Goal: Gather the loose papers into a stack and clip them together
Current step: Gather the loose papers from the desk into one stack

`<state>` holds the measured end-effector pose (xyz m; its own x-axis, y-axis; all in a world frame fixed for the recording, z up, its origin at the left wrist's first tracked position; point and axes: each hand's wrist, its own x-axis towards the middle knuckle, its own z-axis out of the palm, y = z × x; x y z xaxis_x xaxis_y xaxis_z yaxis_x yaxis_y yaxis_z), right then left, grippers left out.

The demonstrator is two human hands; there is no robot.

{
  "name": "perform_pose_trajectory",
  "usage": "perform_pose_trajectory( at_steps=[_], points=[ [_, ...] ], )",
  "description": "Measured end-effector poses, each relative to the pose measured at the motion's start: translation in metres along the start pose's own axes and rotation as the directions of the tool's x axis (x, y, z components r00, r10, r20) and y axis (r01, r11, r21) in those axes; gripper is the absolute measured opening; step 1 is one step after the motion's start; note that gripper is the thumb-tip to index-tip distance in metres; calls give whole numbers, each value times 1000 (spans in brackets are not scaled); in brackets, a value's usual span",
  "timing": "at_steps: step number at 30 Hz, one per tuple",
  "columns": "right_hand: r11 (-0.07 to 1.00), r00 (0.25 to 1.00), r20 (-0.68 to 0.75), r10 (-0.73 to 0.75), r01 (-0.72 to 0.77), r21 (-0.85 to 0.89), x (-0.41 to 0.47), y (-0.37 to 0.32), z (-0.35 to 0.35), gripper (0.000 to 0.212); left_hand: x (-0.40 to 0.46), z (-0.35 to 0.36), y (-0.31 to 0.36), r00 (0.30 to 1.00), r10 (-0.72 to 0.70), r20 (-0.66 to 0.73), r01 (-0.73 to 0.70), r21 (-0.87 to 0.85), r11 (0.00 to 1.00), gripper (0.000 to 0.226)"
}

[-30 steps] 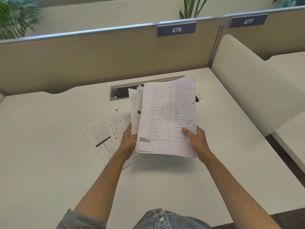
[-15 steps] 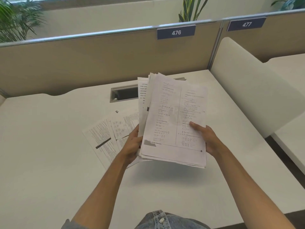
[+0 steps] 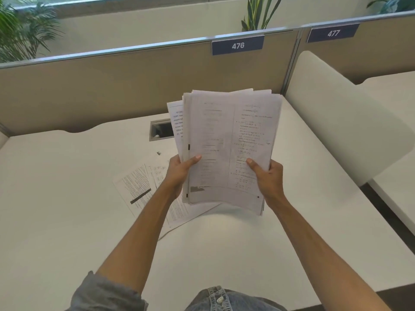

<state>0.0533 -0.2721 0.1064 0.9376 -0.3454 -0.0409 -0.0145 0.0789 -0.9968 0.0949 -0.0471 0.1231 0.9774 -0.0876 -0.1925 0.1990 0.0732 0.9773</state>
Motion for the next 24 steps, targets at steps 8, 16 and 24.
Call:
perform_pose_trajectory(
  at_steps=[8, 16, 24],
  points=[
    [990, 990, -5, -138, 138, -8, -2, -28, 6, 21, -7, 7, 15, 992, 116, 46, -119, 86, 989, 27],
    [941, 941, -28, -338, 338, 10, -4, -62, 11, 31, -13, 12, 55, 954, 294, 59, -296, 29, 955, 21],
    [958, 959, -10, -285, 285, 16, -16, -46, 12, 30, -16, 9, 41, 972, 229, 43, -232, 82, 969, 25]
  ],
)
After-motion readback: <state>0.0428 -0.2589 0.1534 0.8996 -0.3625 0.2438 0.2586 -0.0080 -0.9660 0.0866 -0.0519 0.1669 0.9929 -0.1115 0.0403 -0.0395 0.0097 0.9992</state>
